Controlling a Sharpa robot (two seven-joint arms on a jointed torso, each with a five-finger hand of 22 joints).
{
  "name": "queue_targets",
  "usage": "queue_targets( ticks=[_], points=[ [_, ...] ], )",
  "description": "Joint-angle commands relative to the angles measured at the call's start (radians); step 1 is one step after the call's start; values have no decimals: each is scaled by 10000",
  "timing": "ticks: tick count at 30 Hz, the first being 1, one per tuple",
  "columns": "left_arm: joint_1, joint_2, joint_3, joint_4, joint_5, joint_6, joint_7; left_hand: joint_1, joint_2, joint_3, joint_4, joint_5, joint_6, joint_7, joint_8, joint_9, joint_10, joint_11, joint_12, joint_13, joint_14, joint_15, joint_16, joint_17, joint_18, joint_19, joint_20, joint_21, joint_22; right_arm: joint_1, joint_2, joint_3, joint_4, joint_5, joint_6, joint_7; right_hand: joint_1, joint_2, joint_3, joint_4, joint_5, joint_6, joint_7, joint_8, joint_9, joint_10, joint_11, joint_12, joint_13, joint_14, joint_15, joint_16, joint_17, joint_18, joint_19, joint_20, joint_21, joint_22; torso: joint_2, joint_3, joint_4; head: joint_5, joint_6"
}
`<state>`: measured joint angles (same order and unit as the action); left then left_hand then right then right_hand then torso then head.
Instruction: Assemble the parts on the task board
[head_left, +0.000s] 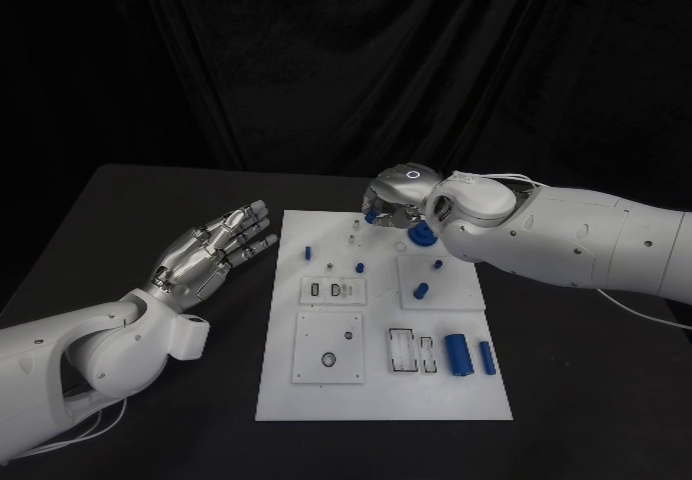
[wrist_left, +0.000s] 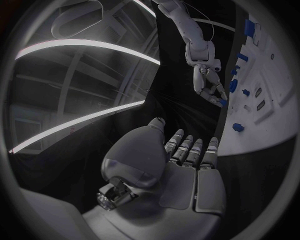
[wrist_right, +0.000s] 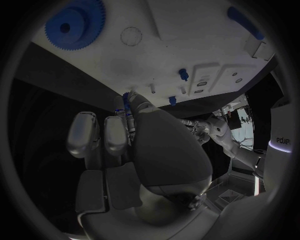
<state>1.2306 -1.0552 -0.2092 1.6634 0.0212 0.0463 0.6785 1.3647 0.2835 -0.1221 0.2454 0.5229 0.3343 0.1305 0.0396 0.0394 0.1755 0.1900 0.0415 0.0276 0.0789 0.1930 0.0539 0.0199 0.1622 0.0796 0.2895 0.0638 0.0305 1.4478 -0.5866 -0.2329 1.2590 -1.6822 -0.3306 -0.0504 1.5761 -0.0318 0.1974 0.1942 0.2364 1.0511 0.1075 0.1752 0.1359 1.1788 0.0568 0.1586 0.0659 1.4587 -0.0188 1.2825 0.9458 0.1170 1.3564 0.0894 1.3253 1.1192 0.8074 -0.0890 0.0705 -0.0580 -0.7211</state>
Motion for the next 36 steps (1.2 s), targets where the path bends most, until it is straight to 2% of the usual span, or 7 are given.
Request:
queue_targets(
  ticks=[1,4,11,18,27,30,36],
  points=[
    [16,-29,2,46,9,76,2126,95,-20,39,-3,54,26,60,26,15,20,-3,16,12,-1,78,50,16,-42,34,39,62,6,22,108,12,-155,53,154,-3,-20,-51,45,-18,26,384,4,382,1026,68,8,-45,-11,1,-42,10,-13,-204,11,-60,30,8,-2,2,24,-22,-32],
    [16,-39,2,53,10,71,2123,101,-23,46,-11,69,30,73,27,15,23,-9,17,12,2,77,53,17,-44,33,39,61,5,22,216,14,-241,54,242,0,-37,-54,49,-11,24,374,8,377,1036,69,15,-64,-11,0,-37,7,-13,-208,15,-57,35,21,8,-16,56,-45,-40],
    [16,-41,2,55,10,65,2114,108,-15,59,-18,89,40,84,29,16,32,-14,19,13,6,78,57,18,-45,37,40,64,6,19,489,16,-447,55,368,18,-73,-58,57,1,14,352,7,364,1055,75,21,-101,-10,54,-31,127,243,-262,135,-52,171,278,11,-5,-27,-11,-65],
    [16,-41,2,58,15,63,2104,108,-15,59,-18,89,40,84,29,16,32,-14,19,13,6,78,57,18,-45,37,40,64,6,15,682,17,-684,55,449,19,-91,-62,69,2,10,346,4,361,1074,89,19,-127,-7,89,-31,179,337,-289,201,-50,248,414,14,-5,-1,-20,-87],
    [16,-16,2,35,75,74,2090,108,-15,59,-18,89,40,84,29,16,32,-14,19,13,6,78,57,18,-45,37,40,64,6,10,780,17,-790,55,420,42,-99,-79,77,-6,4,331,3,351,1089,86,21,-159,-7,98,-29,184,337,-289,203,-48,252,419,10,0,-25,-24,-77],
    [16,-13,2,24,81,77,2085,108,-15,59,-18,89,40,84,29,16,32,-14,19,13,6,78,57,18,-45,37,40,64,6,9,782,17,-803,55,465,18,-97,-86,85,-14,3,321,6,344,1096,80,23,-177,-8,98,-28,181,330,-290,206,-47,256,427,9,-5,-5,-42,-81],
    [16,-37,2,20,84,67,2076,118,-9,78,-29,111,49,99,30,17,27,-17,17,12,9,80,61,19,-49,38,41,64,5,1,810,17,-846,55,506,-17,-99,-90,94,-18,3,306,10,335,1102,74,28,-196,-9,96,-25,177,319,-290,207,-45,259,432,1,-2,-47,-46,-88]
  ],
)
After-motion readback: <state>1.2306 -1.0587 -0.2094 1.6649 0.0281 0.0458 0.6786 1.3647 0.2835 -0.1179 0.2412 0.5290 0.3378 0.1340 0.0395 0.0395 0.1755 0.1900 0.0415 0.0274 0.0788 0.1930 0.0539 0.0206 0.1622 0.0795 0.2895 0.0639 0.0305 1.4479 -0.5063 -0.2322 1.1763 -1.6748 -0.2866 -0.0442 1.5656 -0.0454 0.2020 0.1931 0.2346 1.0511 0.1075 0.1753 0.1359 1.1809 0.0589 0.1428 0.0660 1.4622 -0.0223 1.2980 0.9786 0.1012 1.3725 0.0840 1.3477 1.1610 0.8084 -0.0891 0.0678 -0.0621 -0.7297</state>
